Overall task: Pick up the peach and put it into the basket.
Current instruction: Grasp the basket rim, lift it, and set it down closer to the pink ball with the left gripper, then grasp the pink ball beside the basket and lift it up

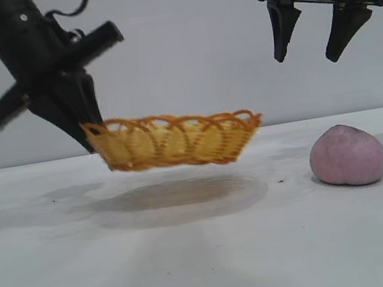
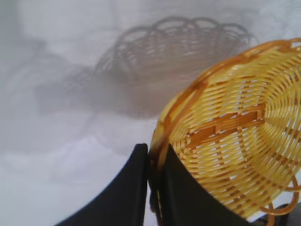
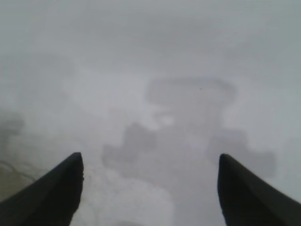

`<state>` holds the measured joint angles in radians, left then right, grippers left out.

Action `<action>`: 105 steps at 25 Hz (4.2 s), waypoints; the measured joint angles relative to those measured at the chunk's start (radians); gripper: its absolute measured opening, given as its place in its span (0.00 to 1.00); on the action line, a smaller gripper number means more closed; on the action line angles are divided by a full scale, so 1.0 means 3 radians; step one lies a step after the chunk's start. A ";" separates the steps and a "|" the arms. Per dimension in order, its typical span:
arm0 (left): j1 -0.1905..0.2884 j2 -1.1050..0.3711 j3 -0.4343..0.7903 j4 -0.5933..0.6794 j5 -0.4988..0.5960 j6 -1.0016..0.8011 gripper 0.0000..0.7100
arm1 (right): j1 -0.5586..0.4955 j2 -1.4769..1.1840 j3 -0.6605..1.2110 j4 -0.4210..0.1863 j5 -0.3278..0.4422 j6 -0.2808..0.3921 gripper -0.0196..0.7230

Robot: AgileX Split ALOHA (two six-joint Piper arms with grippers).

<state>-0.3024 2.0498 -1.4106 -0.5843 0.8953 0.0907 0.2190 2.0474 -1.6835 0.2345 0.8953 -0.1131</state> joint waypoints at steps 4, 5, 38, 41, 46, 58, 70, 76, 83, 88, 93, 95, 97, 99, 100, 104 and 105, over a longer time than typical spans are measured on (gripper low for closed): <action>-0.0033 0.0030 0.0073 -0.0074 -0.0302 0.0004 0.00 | 0.0000 0.0000 0.0000 0.0000 0.0000 0.0000 0.71; -0.0033 0.0053 0.0073 -0.0074 -0.0345 0.0004 0.00 | 0.0000 0.0000 0.0000 0.0000 0.0000 0.0000 0.71; -0.0036 -0.0142 0.0082 0.0531 -0.0173 0.0176 0.77 | 0.0000 0.0000 -0.0005 -0.0005 0.0000 0.0000 0.71; -0.0036 -0.0228 0.0010 0.0866 -0.0090 0.0140 0.77 | 0.0000 0.0000 -0.0005 -0.0005 0.0019 0.0000 0.71; 0.0058 -0.0244 -0.0121 0.1297 0.0161 0.0055 0.77 | 0.0000 0.0000 -0.0005 -0.0005 0.0049 0.0000 0.71; 0.0841 -0.0249 -0.0131 0.1531 0.0514 0.0050 0.77 | 0.0000 0.0000 -0.0005 -0.0005 0.0062 0.0000 0.71; 0.0926 -0.0740 -0.0072 0.1918 0.0924 -0.0030 0.77 | 0.0000 0.0000 -0.0005 -0.0013 0.0098 0.0000 0.71; 0.0926 -0.1634 0.0612 0.1918 0.0909 -0.0083 0.77 | 0.0000 0.0000 -0.0005 -0.0020 0.0132 0.0000 0.71; 0.0926 -0.3096 0.1631 0.1918 0.0811 -0.0204 0.77 | 0.0000 0.0000 -0.0005 -0.0020 0.0153 0.0000 0.71; 0.0926 -0.4243 0.2143 0.1918 0.0711 -0.0217 0.77 | 0.0000 0.0000 -0.0005 -0.0020 0.0160 0.0000 0.71; 0.0926 -0.5398 0.2475 0.1918 0.0652 -0.0226 0.77 | 0.0000 0.0000 -0.0005 -0.0020 0.0203 0.0000 0.71; 0.0926 -0.5773 0.2577 0.1918 0.0652 -0.0226 0.77 | 0.0000 0.0000 -0.0005 -0.0020 0.0235 0.0000 0.71; 0.0926 -0.6111 0.2683 0.1918 0.0652 -0.0226 0.77 | 0.0000 0.0000 -0.0005 -0.0020 0.0285 0.0000 0.71; 0.0926 -0.6341 0.2779 0.1918 0.0652 -0.0226 0.77 | 0.0000 0.0000 -0.0005 -0.0020 0.0351 0.0000 0.71; 0.0926 -0.6440 0.2829 0.1918 0.0652 -0.0226 0.77 | 0.0000 0.0000 -0.0005 -0.0020 0.0395 0.0000 0.71; 0.0926 -0.6666 0.3034 0.1918 0.0692 -0.0226 0.77 | 0.0000 -0.0071 -0.0005 -0.0020 0.0532 0.0000 0.71; 0.0926 -0.6694 0.3063 0.1918 0.0718 -0.0226 0.77 | 0.0000 -0.0106 -0.0005 -0.0020 0.0557 0.0000 0.71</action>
<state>-0.0248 0.0416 -0.4917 -0.0089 1.1107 0.0230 0.2190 2.0157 -1.6851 0.2285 1.0625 -0.1131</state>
